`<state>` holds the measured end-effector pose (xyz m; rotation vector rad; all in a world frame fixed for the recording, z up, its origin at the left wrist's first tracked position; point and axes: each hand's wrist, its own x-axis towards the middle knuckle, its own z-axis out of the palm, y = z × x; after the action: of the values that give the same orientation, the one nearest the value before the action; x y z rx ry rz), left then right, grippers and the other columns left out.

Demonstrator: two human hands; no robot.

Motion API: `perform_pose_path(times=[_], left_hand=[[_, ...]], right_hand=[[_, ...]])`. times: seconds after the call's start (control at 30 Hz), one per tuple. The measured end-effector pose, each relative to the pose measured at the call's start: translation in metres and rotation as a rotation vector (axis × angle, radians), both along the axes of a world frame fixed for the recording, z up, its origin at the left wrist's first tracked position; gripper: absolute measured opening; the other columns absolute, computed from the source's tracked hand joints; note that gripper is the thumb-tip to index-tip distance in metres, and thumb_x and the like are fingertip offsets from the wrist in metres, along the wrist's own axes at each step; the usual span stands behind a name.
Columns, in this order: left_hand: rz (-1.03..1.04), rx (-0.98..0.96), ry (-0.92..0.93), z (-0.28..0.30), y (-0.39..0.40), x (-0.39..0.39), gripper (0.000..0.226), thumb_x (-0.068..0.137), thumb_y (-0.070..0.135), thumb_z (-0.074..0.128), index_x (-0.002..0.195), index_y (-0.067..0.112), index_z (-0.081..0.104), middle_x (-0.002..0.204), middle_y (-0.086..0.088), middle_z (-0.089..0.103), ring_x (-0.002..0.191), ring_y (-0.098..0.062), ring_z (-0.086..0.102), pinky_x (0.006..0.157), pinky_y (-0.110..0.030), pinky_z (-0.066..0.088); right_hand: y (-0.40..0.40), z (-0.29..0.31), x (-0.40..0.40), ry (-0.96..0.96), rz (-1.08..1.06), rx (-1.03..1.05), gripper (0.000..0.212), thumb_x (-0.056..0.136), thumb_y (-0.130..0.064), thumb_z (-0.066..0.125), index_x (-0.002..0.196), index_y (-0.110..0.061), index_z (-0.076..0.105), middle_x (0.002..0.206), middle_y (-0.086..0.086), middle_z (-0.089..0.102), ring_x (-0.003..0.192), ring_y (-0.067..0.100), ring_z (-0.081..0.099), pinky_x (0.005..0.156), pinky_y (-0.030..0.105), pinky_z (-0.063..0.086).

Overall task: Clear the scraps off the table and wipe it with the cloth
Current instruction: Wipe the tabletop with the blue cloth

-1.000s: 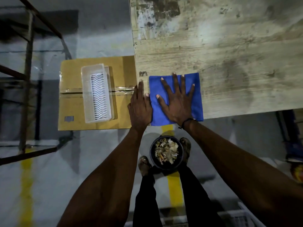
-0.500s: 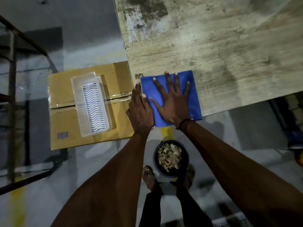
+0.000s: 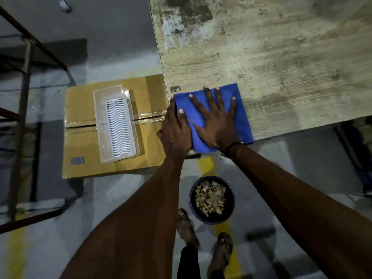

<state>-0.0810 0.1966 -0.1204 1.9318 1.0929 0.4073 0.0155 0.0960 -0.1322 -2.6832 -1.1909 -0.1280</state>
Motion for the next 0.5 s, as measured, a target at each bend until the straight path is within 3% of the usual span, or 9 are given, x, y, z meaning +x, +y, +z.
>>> perform_pose_path(times=[0.17,0.37,0.5], left_hand=[[-0.018,0.008,0.020,0.003,-0.004,-0.003,0.062,0.104,0.058,0.022,0.162,0.040,0.031,0.165,0.013,0.040,0.148,-0.023,0.045,0.119,-0.061,0.031],[-0.031,0.056,0.062,0.004,-0.004,-0.004,0.058,0.107,0.052,0.028,0.163,0.038,0.030,0.165,0.010,0.041,0.147,-0.025,0.046,0.118,-0.061,0.030],[-0.028,0.086,0.117,0.007,-0.004,-0.001,0.055,0.110,0.046,0.036,0.163,0.037,0.027,0.163,0.005,0.045,0.144,-0.030,0.048,0.118,-0.060,0.026]], right_hand=[[-0.049,0.001,-0.005,0.022,0.022,0.011,0.076,0.094,-0.083,0.032,0.161,-0.047,0.027,0.174,-0.002,0.017,0.162,0.028,0.012,0.121,0.071,0.010],[-0.015,-0.002,0.022,0.041,-0.092,0.018,0.079,0.091,-0.086,0.032,0.161,-0.049,0.026,0.173,0.000,0.021,0.161,0.032,0.015,0.121,0.071,0.005],[-0.014,-0.001,0.008,0.056,-0.007,0.006,0.078,0.093,-0.084,0.028,0.162,-0.048,0.024,0.174,0.000,0.017,0.161,0.032,0.012,0.121,0.071,0.005]])
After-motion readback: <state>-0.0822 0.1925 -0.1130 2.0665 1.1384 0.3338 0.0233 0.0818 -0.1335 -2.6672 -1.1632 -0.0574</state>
